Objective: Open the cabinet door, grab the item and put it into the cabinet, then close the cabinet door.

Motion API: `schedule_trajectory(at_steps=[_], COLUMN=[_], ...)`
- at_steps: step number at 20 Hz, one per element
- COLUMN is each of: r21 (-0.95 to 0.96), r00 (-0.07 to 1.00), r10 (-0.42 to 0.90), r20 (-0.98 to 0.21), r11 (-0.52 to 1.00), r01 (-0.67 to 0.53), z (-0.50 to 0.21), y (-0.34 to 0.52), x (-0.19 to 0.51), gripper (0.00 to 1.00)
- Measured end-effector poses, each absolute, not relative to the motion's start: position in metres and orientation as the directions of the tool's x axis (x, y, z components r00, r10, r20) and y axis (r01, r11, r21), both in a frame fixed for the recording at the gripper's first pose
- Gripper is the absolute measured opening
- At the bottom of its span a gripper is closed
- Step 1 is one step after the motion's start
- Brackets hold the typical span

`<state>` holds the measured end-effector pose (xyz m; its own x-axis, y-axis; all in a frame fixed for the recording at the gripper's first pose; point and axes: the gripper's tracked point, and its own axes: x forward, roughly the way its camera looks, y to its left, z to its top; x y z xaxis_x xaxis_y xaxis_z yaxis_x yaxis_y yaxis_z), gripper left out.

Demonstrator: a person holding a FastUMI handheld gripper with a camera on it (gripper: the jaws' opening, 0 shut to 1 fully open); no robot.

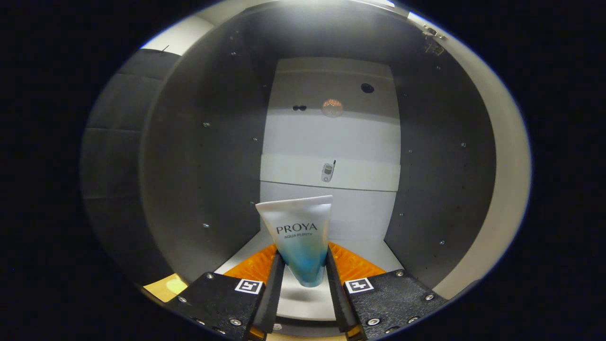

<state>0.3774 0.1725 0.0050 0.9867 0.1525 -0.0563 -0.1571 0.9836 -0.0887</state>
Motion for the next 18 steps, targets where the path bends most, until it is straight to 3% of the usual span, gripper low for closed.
schedule_trajectory(at_steps=[5,13,16,18], r21=[-0.027,0.006,-0.002,-0.003], r00=[0.983,0.987,0.987,0.989], r10=[0.136,0.121,0.12,0.106], r20=[-0.126,-0.101,-0.107,-0.103], r11=[0.99,0.993,0.993,0.994], r01=[-0.14,-0.121,-0.121,-0.107], z=[-0.039,-0.056,-0.057,-0.055], y=[0.17,0.169,0.168,0.167], x=[0.408,0.408,0.407,0.406], gripper=[0.49,0.5,0.53,0.61])
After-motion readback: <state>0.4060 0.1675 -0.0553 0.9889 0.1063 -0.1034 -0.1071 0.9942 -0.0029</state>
